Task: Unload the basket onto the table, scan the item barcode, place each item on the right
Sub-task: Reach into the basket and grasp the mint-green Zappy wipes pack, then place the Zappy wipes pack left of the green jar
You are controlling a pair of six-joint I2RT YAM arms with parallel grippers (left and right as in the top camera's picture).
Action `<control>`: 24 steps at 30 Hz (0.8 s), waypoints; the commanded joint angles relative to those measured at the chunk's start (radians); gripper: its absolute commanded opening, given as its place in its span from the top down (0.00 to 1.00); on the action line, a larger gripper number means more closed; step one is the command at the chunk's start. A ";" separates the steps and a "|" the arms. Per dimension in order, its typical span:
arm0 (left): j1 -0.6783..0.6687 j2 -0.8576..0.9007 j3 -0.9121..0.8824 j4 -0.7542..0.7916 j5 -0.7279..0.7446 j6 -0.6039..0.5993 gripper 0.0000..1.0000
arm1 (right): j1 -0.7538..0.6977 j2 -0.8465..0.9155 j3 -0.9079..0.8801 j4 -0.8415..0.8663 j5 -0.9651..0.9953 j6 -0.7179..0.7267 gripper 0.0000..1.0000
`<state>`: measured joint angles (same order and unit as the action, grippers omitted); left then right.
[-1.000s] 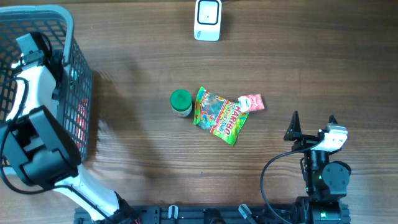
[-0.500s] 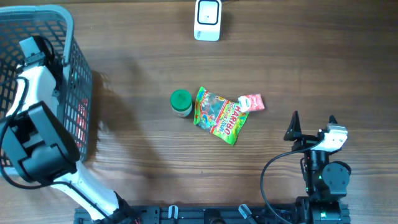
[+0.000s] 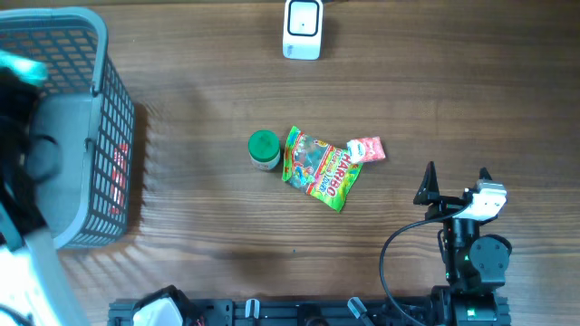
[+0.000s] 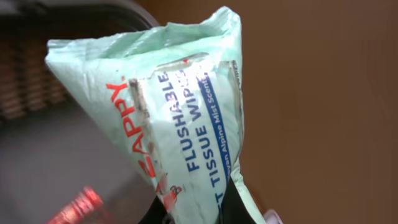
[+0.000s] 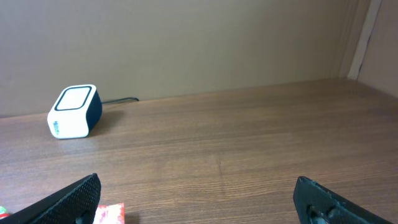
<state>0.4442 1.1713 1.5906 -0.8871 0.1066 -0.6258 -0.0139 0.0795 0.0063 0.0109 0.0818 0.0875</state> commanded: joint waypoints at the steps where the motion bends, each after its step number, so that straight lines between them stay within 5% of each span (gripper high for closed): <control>1: -0.241 0.001 -0.028 -0.081 0.051 0.021 0.96 | 0.004 0.002 -0.001 0.002 -0.013 -0.009 0.00; 8: -0.621 0.081 -0.304 -0.083 -0.336 0.005 0.96 | 0.004 0.002 -0.001 0.002 -0.013 -0.009 0.00; 16: -0.719 0.240 -0.774 0.343 -0.113 -0.037 0.96 | 0.004 0.002 -0.001 0.002 -0.013 -0.009 0.00; 21: -0.743 0.276 -0.790 0.400 -0.049 -0.036 0.95 | 0.004 0.002 -0.001 0.002 -0.013 -0.009 0.00; 24: -0.745 0.229 -0.744 0.340 -0.051 -0.032 0.48 | 0.004 0.002 -0.001 0.002 -0.013 -0.009 0.00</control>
<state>-0.2951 1.4555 0.7975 -0.5053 0.0269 -0.6525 -0.0139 0.0795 0.0063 0.0109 0.0818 0.0875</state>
